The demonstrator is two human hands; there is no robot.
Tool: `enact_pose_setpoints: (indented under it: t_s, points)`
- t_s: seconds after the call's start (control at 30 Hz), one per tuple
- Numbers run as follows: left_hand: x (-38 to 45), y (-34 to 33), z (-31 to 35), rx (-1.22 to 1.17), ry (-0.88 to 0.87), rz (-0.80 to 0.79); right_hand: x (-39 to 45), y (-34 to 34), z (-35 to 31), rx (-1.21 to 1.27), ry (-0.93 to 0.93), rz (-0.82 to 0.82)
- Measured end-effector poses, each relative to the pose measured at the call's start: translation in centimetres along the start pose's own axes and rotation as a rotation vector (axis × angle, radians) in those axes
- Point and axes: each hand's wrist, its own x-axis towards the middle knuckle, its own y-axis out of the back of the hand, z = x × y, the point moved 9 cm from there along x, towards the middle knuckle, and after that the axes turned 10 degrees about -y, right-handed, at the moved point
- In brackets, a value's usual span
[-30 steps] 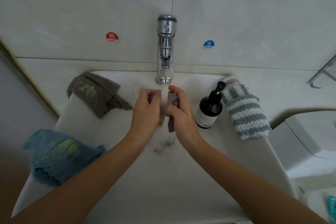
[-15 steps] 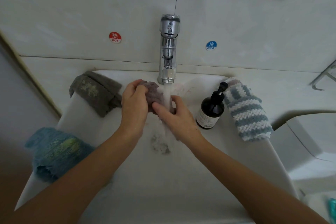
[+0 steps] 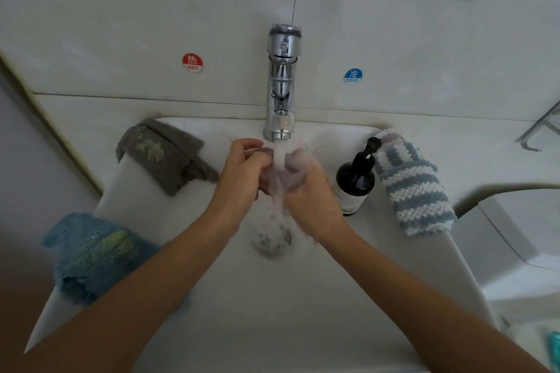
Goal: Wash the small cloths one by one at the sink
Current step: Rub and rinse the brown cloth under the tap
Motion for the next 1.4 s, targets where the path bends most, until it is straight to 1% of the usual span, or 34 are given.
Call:
enact_pose_setpoints:
  t_s: [0.1, 0.17, 0.23, 0.27, 0.37, 0.47, 0.53, 0.63, 0.7, 0.77, 0.9, 1.0, 1.07, 1.2, 1.3, 1.4]
  points:
    - [-0.6, -0.7, 0.0, 0.101, -0.115, 0.004, 0.0, 1.4, 0.1, 0.035, 0.006, 0.099]
    - [-1.0, -1.3, -0.3, 0.135, -0.130, -0.008, -0.5, 1.7, -0.2, 0.014, 0.040, 0.113]
    - [-1.1, -1.5, -0.5, 0.148, -0.112, 0.000, -1.1, 1.1, -0.9, -0.011, 0.070, 0.084]
    - [-1.0, -1.2, -0.5, 0.136, -0.099, 0.019, -1.4, 0.7, -0.9, 0.020, 0.063, 0.056]
    - [-0.1, 0.3, -0.8, 0.131, -0.080, 0.128, -1.6, 0.1, -0.9, 0.105, 0.036, -0.031]
    - [0.6, 1.7, -0.5, 0.064, -0.118, 0.224, -1.5, -0.5, -1.3, 0.032, 0.076, -0.106]
    - [0.8, 2.5, -0.1, 0.057, -0.139, 0.254, -1.2, -0.9, -1.3, 0.026, 0.085, -0.113]
    - [1.1, 3.4, -0.1, 0.087, -0.153, 0.284, -0.7, -0.2, -1.3, 0.024, 0.094, -0.056]
    - [1.3, 3.5, 0.3, 0.086, -0.173, 0.282, -0.5, 0.6, -1.2, 0.001, 0.054, -0.031]
    - [1.4, 3.5, 0.7, 0.095, -0.201, 0.275, -0.3, 1.0, -0.9, 0.057, 0.011, -0.034]
    - [1.1, 2.7, 1.5, 0.098, -0.254, 0.220, -0.5, 0.4, -0.3, 0.297, -0.071, -0.138]
    - [0.7, 1.8, 1.4, 0.161, -0.284, 0.142, -0.7, -0.1, 0.5, 0.442, -0.189, -0.159]
    - [0.5, 1.0, 0.5, 0.191, -0.250, 0.074, -0.9, -0.1, 0.8, 0.533, -0.253, -0.137]
    - [-0.3, -0.9, -1.2, 0.214, -0.174, -0.020, -1.0, -0.1, 1.0, 0.591, -0.239, -0.103]
    - [-0.8, -1.5, -1.4, 0.147, -0.146, -0.014, -1.2, -0.1, 0.9, 0.626, -0.224, -0.108]
    - [-1.3, -1.5, -1.0, 0.176, -0.148, 0.020, -1.3, -0.2, 0.8, 0.518, -0.227, -0.044]
